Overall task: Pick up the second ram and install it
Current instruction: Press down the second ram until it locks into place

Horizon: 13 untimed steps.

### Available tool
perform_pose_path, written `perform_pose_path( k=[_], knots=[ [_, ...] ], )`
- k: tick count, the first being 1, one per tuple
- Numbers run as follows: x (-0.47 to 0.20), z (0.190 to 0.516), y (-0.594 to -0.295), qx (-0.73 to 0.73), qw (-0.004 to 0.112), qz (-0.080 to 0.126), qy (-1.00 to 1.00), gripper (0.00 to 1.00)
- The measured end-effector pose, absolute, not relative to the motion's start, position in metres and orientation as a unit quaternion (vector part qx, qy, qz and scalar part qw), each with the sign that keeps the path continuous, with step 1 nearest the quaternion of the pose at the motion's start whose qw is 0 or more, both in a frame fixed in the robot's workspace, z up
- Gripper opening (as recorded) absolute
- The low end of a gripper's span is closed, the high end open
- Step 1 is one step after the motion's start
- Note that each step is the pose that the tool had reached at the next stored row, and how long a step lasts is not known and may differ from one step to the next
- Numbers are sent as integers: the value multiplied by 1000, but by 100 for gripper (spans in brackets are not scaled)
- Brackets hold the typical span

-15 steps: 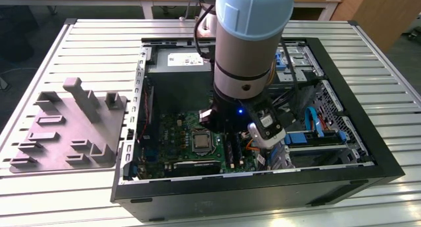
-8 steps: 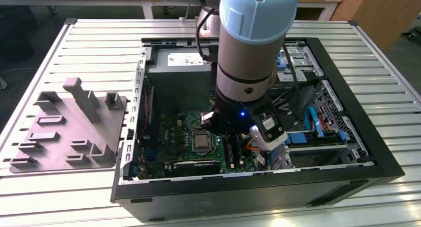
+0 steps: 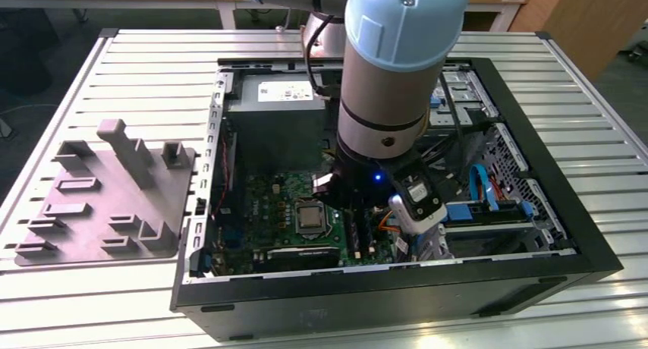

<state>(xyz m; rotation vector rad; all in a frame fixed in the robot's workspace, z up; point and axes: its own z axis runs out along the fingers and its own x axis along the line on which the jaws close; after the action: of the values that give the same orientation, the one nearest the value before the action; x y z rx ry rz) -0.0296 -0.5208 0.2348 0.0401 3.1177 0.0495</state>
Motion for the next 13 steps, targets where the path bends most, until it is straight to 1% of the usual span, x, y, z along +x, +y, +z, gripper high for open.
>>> perform_pose_path(
  k=[13],
  knots=[
    [-30, 229, -521, 13, 12, 16, 1000, 10]
  ],
)
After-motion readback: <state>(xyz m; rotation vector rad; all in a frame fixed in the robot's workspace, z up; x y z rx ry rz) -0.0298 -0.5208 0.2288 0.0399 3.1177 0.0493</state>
